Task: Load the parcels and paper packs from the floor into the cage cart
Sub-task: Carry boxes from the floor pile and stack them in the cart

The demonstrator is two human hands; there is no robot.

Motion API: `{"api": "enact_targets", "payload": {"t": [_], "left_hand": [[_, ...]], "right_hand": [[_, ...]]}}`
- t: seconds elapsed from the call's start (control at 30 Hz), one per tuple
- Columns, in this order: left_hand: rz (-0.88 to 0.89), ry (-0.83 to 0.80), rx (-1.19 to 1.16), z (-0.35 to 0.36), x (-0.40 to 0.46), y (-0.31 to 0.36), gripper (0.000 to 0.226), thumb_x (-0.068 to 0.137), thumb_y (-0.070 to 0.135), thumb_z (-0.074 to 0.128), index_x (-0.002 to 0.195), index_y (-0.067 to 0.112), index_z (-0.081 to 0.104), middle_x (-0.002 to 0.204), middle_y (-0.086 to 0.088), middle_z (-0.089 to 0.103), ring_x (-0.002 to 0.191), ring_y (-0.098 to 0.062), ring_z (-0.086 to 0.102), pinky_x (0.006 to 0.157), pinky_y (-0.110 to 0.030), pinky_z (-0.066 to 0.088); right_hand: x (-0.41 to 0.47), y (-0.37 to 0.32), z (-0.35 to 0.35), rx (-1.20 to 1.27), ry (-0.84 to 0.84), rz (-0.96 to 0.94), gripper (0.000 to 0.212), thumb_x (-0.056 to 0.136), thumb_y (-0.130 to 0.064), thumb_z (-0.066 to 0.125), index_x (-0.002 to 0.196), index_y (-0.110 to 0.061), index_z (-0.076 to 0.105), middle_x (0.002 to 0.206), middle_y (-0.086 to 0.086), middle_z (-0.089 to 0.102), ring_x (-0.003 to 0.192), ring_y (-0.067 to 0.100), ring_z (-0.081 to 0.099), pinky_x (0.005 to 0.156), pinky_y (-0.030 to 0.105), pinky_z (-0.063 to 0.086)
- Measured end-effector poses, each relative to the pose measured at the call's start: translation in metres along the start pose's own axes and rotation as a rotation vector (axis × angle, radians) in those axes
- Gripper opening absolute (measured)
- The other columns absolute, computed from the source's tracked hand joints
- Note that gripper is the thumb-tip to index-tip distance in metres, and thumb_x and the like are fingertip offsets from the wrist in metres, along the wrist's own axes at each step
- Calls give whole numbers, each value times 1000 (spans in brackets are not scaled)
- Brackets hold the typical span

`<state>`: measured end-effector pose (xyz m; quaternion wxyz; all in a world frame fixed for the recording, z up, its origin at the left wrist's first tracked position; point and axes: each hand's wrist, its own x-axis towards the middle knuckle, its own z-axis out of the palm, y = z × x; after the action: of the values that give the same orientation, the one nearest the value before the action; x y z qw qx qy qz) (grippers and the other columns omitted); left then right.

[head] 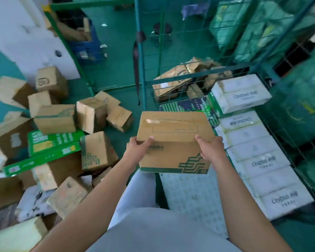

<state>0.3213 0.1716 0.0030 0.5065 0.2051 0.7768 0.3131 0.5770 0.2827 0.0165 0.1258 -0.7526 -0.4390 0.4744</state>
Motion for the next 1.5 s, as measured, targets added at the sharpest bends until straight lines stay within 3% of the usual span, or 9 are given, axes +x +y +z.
{"api": "enact_targets", "payload": {"t": [0.1, 0.53, 0.73, 0.87, 1.03, 1.1, 1.23, 1.4, 1.5], "left_hand": [[36, -70, 16, 15, 19, 24, 97, 60, 86, 65, 133, 27, 42, 131, -1, 53, 109, -22, 62, 99, -47, 54], [130, -393, 202, 49, 185, 165, 66, 84, 71, 67, 122, 19, 51, 109, 1, 65, 90, -19, 66, 74, -35, 55], [133, -553, 311, 80, 216, 208, 58, 91, 61, 67, 129, 21, 47, 118, 3, 64, 101, -19, 68, 85, -35, 56], [115, -628, 405, 114, 222, 218, 81, 86, 69, 68, 141, 17, 40, 125, -1, 62, 103, -20, 67, 97, -42, 55], [85, -690, 494, 155, 218, 224, 108, 65, 85, 70, 146, 21, 37, 135, -3, 61, 113, -25, 66, 102, -47, 54], [87, -714, 519, 176, 213, 228, 105, 66, 83, 71, 144, 20, 40, 134, -4, 62, 112, -26, 67, 103, -48, 54], [75, -750, 509, 212, 196, 235, 74, 89, 61, 69, 141, 16, 41, 136, -6, 61, 118, -25, 64, 107, -44, 50], [8, -765, 523, 256, 198, 230, 69, 93, 60, 65, 144, 23, 36, 137, 0, 59, 118, -21, 63, 101, -39, 48], [-62, -740, 528, 288, 211, 217, 64, 93, 58, 66, 141, 23, 41, 127, 6, 63, 111, -20, 65, 99, -41, 52]], "right_hand": [[11, -4, -18, 31, 84, 24, 91, 78, -62, 71, 143, -11, 33, 142, 10, 47, 109, 34, 66, 96, 51, 57], [104, -82, -27, 143, 324, 233, 79, 89, -55, 65, 144, -11, 30, 135, 11, 44, 110, 35, 62, 95, 53, 56], [110, -82, -32, 273, 457, 320, 77, 76, -59, 61, 131, -13, 34, 126, 13, 54, 108, 36, 63, 92, 55, 56], [105, -62, -46, 244, 550, 396, 80, 68, -61, 52, 128, -9, 47, 113, 5, 48, 103, 34, 63, 89, 53, 56], [100, -36, -68, 369, 616, 457, 57, 75, -45, 60, 119, -13, 43, 111, 8, 57, 97, 35, 66, 87, 53, 57], [103, -22, -80, 453, 632, 466, 54, 74, -41, 61, 118, -15, 41, 111, 9, 61, 93, 34, 67, 85, 53, 59], [116, 1, -107, 493, 598, 468, 49, 85, -30, 64, 124, -16, 38, 112, 8, 62, 95, 33, 68, 86, 51, 59], [151, 29, -134, 544, 567, 433, 55, 71, -35, 60, 119, -25, 35, 111, 6, 61, 95, 33, 68, 87, 53, 59], [184, 47, -148, 549, 540, 401, 46, 84, -23, 62, 122, -24, 36, 115, 7, 59, 97, 31, 66, 85, 49, 58]]}}
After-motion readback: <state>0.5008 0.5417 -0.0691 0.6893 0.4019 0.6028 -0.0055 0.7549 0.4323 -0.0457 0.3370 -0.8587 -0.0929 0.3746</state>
